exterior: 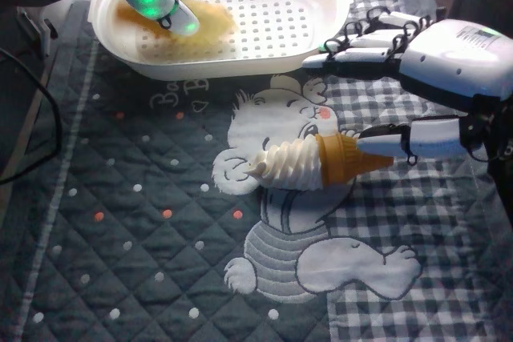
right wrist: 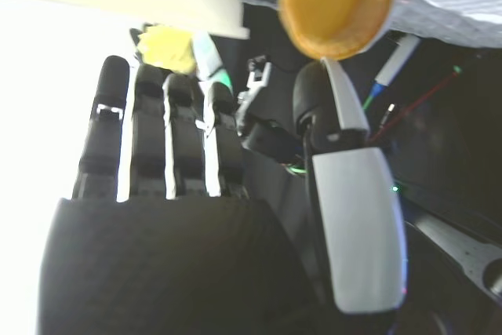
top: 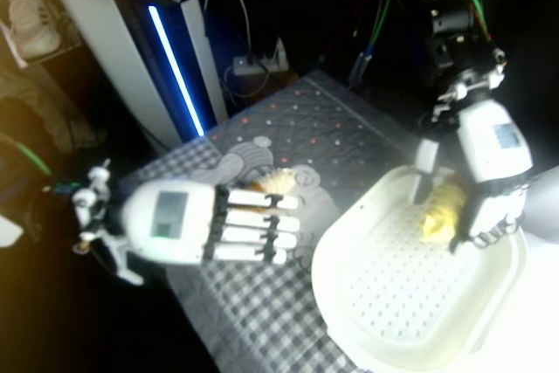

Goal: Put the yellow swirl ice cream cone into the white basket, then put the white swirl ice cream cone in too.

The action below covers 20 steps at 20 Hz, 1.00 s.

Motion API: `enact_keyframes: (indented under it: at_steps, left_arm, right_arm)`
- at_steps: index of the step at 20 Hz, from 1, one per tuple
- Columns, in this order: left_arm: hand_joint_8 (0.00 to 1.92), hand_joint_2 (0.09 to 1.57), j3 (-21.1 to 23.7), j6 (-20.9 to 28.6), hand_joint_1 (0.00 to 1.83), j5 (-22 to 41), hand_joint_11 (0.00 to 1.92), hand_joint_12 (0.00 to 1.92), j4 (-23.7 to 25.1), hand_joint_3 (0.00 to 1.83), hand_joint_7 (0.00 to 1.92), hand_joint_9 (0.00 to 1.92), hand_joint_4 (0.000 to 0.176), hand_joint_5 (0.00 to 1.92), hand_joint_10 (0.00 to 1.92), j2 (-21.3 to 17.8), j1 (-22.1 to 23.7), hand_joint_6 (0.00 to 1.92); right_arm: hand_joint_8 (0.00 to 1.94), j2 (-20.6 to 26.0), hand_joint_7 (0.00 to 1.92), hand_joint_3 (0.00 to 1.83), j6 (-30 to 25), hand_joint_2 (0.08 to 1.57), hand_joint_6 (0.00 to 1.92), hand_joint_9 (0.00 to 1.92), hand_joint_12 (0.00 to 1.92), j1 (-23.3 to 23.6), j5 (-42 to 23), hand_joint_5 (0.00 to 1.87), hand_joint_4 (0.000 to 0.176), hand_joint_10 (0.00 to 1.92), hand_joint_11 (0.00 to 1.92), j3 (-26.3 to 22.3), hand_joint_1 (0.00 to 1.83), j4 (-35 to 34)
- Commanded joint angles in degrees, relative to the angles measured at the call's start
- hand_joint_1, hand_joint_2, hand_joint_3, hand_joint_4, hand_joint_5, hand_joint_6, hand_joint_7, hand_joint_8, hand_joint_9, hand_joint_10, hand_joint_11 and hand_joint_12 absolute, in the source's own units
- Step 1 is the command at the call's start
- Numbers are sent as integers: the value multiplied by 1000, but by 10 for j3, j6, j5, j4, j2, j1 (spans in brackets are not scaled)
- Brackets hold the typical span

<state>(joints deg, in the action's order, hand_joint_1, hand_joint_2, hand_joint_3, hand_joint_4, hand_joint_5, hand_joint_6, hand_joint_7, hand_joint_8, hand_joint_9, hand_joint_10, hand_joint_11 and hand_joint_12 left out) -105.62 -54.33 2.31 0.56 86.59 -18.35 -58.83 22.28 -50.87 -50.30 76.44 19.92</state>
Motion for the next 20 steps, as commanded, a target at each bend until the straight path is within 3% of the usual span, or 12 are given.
enact_keyframes:
  at_steps: [1, 4, 6, 8, 9, 10, 11, 12, 13, 15, 17, 20]
  left_arm:
    - [0, 913, 2, -4, 987, 57, 236, 870, -3, 0, 443, 517, 129, 340, 1, -3, -1, 0]
    - [0, 954, 36, -3, 852, 78, 119, 685, -16, 4, 322, 337, 121, 269, 0, -31, -19, 0]
    - [0, 927, 73, -3, 890, 112, 101, 788, -22, 4, 256, 300, 161, 240, 1, -59, -31, 0]
    - [0, 933, 137, -4, 829, 176, 78, 909, -16, 0, 254, 296, 128, 253, 0, -105, -39, 0]
    - [2, 928, 187, -4, 835, 225, 33, 845, -4, 0, 239, 240, 130, 249, 0, -143, -47, 1]
    - [2, 928, 220, -4, 835, 259, 33, 845, -6, 0, 239, 240, 130, 249, 0, -172, -57, 1]
    - [2, 915, 254, -4, 851, 292, 0, 613, -6, 0, 223, 177, 99, 256, 8, -204, -71, 1]
    - [2, 915, 293, -4, 851, 336, 0, 613, -12, 0, 223, 177, 99, 256, 8, -238, -93, 1]
    - [4, 931, 327, 3, 810, 379, 0, 473, -14, 7, 190, 124, 81, 240, 12, -269, -117, 0]
    - [2, 923, 375, 11, 826, 446, 0, 489, -13, 1, 194, 148, 64, 243, 13, -311, -154, 1]
    - [0, 870, 421, 11, 891, 504, 0, 459, -12, 0, 188, 155, 95, 220, 7, -351, -194, 0]
    - [2, 835, 471, 16, 882, 572, 0, 504, -14, 0, 212, 177, 90, 231, 5, -393, -243, 1]
  right_arm:
    - [6, 2, 247, 0, -8, 1191, 4, 287, 848, 7, -70, 275, 81, 6, 2, 2, 760, -26]
    - [9, 2, 271, 0, -35, 1168, 1, 311, 860, 7, -89, 276, 81, 11, 33, 2, 817, -26]
    - [1, 2, 284, 0, -45, 1158, 0, 335, 976, 7, -100, 295, 91, 4, 28, 1, 769, -26]
    - [1, 2, 325, 0, -59, 1127, 0, 398, 1143, 7, -114, 329, 91, 8, 51, 1, 771, -25]
    - [2, 2, 301, 2, -71, 1129, 1, 367, 1197, 7, -126, 304, 137, 2, 1, 0, 736, -25]
    - [2, 2, 301, 2, -76, 1129, 1, 367, 1197, 7, -136, 304, 137, 2, 1, -1, 736, -25]
    - [0, 0, 287, 0, -77, 1100, 2, 334, 1061, 7, -142, 300, 133, 2, 0, -2, 759, -25]
    - [0, -2, 287, 0, -77, 1100, 2, 334, 1061, 7, -147, 300, 133, 2, 0, -3, 759, -25]
    - [0, -3, 287, 0, -78, 1062, 0, 387, 988, 7, -152, 306, 119, 5, 80, -6, 760, -23]
    - [1, -3, 261, 0, -79, 1010, 1, 362, 930, 7, -155, 279, 107, 2, 98, -12, 766, -16]
    - [0, -4, 234, 0, -79, 949, 1, 322, 961, 7, -155, 265, 100, 0, 58, -17, 838, -7]
    - [0, -16, 226, 0, -79, 915, 4, 302, 947, 7, -140, 277, 97, 0, 23, -16, 870, 2]
